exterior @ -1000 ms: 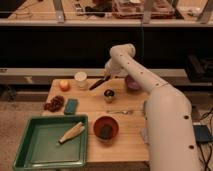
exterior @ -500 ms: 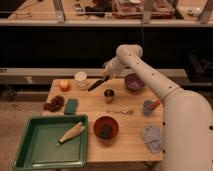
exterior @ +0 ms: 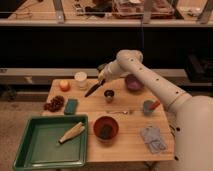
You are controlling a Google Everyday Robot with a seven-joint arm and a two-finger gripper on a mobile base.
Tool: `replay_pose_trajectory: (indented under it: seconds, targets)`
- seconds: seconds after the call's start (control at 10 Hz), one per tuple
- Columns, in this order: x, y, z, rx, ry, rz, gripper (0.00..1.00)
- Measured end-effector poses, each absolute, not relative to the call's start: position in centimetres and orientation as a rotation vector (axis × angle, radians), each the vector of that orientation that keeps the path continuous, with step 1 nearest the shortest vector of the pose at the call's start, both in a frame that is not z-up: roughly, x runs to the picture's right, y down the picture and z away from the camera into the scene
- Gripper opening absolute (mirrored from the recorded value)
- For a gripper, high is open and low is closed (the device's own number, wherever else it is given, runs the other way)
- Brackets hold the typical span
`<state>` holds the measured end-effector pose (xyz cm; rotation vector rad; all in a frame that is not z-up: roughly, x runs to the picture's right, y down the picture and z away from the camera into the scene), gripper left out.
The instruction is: Place brush in paper cup
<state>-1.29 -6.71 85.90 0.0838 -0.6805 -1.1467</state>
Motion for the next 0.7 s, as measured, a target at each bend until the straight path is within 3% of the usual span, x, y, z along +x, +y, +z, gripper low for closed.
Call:
replay_pose_trajectory:
  seconds: [0.7]
  targets:
    - [-5.3, -9.1, 87.1, 0.139, -0.751, -1.304, 0.00]
